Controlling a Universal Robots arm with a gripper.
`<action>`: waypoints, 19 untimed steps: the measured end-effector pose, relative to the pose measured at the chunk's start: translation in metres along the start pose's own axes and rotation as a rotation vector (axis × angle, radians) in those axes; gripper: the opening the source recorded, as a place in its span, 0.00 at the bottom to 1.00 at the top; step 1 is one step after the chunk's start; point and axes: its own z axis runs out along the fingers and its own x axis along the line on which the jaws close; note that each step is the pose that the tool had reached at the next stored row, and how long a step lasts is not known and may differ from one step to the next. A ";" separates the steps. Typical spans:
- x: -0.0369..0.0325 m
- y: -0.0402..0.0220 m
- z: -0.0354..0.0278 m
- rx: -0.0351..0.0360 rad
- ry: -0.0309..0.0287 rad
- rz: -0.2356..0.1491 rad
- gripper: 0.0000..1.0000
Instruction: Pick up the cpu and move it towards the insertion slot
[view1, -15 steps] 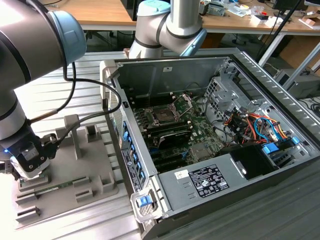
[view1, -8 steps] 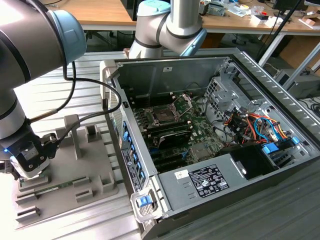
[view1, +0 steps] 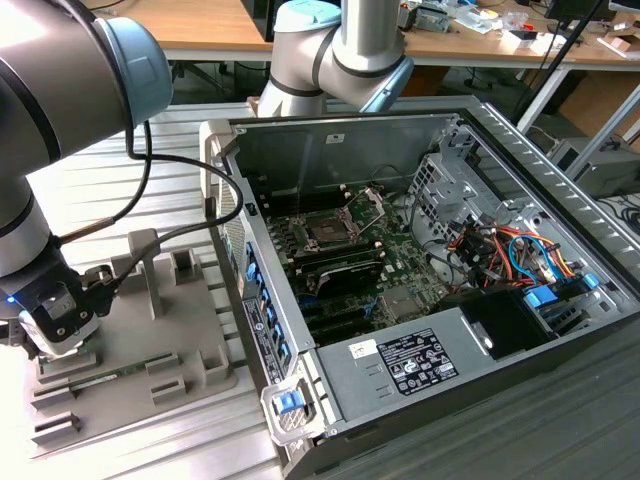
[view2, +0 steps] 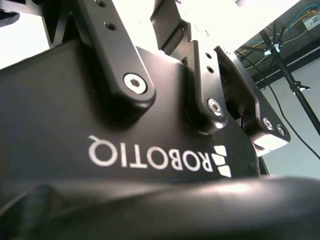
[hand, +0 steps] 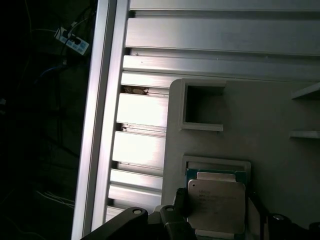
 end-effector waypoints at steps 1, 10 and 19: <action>0.0000 0.0000 -0.0002 0.0000 0.0000 0.000 0.55; 0.0000 0.0001 -0.0020 -0.0001 0.0000 0.000 0.55; 0.0000 0.0001 -0.0038 -0.0001 0.0000 0.000 0.55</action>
